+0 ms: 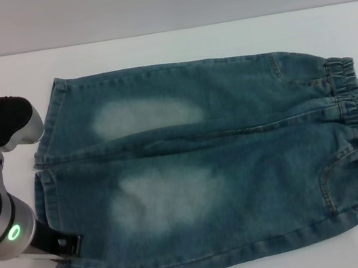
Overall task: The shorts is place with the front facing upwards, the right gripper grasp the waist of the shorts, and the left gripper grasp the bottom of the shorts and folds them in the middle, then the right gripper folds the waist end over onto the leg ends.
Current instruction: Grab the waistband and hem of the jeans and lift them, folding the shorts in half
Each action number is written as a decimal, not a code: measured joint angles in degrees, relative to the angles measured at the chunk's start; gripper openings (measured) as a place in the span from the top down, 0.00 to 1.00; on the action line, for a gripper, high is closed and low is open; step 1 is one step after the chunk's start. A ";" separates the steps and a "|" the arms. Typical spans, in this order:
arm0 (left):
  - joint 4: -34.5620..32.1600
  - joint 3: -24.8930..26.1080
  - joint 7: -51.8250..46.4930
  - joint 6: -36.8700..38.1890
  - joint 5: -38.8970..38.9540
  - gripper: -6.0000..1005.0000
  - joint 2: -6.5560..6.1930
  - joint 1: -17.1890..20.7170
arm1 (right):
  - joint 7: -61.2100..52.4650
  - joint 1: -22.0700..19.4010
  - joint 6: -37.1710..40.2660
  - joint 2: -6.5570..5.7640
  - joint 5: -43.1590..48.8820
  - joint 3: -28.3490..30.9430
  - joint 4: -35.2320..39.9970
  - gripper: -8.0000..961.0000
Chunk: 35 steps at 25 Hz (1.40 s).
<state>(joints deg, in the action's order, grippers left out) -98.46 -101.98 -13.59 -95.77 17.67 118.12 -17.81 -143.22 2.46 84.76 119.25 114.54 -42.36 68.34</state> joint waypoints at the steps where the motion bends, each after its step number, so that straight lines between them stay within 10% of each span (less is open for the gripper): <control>1: 0.01 0.02 0.01 -0.10 -0.01 0.97 0.00 -0.12 | 0.29 -0.01 -0.39 -0.01 0.01 -0.02 -0.97 0.34; 35: 0.11 -1.03 -0.25 -0.91 -0.27 0.97 0.18 -2.59 | 4.73 4.00 -0.92 -0.44 0.15 -0.18 -10.32 0.43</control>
<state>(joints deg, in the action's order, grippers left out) -98.34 -103.01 -13.84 -96.68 17.40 118.30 -20.40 -138.49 6.46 83.84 118.81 114.69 -42.54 58.02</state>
